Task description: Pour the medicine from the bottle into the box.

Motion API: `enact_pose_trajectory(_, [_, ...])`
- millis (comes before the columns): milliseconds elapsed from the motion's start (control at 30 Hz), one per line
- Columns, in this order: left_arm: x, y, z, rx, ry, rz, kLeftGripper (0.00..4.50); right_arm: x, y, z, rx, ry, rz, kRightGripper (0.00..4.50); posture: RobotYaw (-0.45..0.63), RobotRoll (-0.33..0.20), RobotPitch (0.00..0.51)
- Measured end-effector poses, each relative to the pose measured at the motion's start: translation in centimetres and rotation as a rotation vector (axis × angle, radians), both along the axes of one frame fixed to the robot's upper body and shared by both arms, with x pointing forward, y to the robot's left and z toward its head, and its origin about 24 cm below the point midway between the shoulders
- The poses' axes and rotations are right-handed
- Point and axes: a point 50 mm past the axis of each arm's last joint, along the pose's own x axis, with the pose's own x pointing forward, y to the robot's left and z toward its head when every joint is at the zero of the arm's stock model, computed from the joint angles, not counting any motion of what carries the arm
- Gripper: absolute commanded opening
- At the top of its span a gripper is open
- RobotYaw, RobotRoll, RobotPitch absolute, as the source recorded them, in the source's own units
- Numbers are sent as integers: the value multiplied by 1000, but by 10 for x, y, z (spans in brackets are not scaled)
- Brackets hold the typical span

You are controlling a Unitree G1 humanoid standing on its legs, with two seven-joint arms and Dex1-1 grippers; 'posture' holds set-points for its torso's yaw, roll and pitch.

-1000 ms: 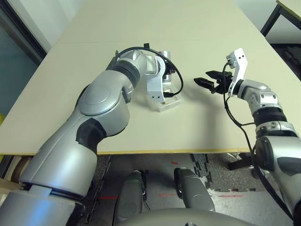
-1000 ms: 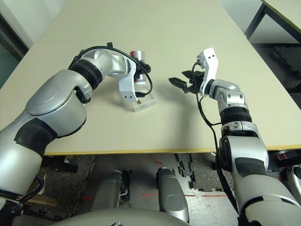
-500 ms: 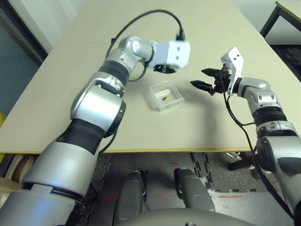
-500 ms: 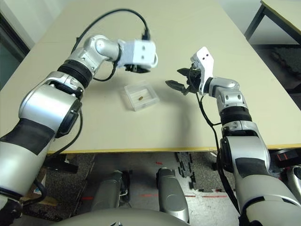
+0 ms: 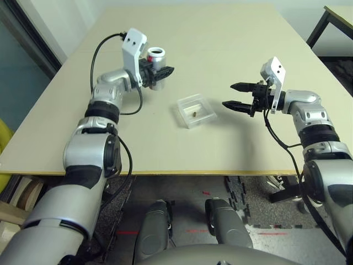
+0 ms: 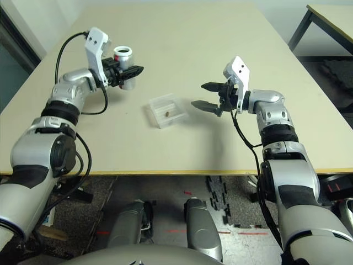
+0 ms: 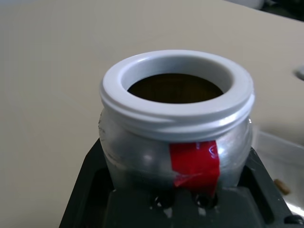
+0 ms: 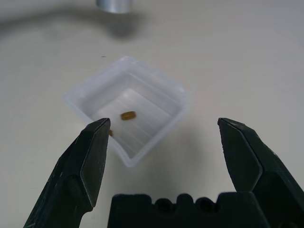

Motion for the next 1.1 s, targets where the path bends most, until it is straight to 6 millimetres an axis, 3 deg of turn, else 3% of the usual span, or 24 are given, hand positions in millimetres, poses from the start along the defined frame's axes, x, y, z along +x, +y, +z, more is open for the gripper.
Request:
enact_pose_trajectory(400, [-7, 31, -12, -100, -50, 216, 2708, 0, 4, 2, -22, -8, 49, 4500, -135, 0, 111])
enact_pose_trajectory(500, [-10, 34, -25, -103, -39, 231, 2708, -1, 4, 2, -25, -7, 54, 4500, -142, 0, 111])
enact_pose_trajectory(733, [-14, 30, -60, -109, 34, 282, 2708, -1, 2, 2, -28, -5, 51, 4500, -158, 0, 108])
enact_pose_trajectory(1000, [-13, 25, -65, -41, 8, 282, 2708, -2, -3, 4, -39, -2, 38, 4500, -164, 0, 103])
enact_pose_trajectory(1100, [-13, 22, -66, -8, -1, 267, 3748, -2, -3, 5, -40, -2, 40, 4500, -164, 0, 102])
